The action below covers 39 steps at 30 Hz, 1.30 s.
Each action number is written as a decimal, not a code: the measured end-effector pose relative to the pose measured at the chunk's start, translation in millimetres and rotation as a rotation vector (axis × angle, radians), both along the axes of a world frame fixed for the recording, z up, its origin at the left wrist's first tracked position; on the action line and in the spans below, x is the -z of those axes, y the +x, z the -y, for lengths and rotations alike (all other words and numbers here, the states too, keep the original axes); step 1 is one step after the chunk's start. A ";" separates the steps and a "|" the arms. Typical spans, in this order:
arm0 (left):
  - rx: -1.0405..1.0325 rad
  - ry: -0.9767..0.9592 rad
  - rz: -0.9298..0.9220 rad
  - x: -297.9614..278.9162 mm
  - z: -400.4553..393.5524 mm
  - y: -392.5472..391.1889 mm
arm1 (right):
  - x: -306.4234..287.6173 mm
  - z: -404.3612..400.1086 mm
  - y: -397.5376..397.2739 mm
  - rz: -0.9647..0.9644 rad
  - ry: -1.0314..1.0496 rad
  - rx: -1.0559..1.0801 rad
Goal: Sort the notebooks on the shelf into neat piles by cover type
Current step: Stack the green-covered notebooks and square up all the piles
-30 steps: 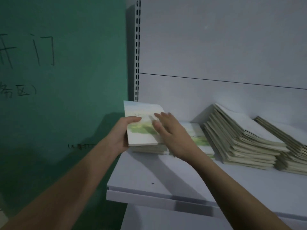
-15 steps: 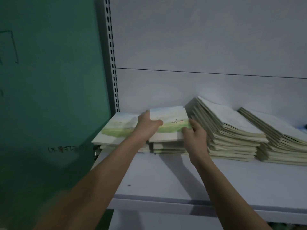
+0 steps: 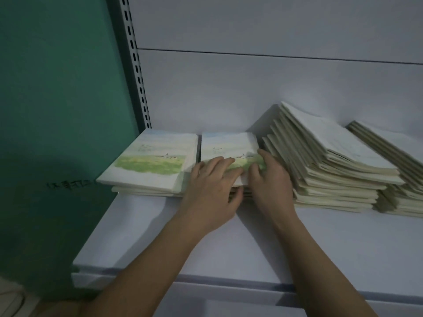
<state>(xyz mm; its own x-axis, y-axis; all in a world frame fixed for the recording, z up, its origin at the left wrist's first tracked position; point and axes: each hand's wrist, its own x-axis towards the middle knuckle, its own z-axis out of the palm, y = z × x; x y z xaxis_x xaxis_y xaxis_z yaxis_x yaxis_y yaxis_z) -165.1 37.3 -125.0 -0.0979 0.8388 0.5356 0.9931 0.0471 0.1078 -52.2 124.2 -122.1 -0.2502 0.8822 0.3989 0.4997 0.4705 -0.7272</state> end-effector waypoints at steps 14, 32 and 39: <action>-0.069 -0.006 -0.079 10.1 -8.6 1.9 | 8.7 0.4 3.4 -0.016 0.031 -0.092; -0.292 0.255 0.436 -39.3 63.0 -73.8 | -31.7 66.0 -35.1 -0.009 0.475 -0.287; -0.356 0.102 1.405 -52.6 102.0 -138.1 | -52.4 87.2 -108.0 0.629 0.360 -0.567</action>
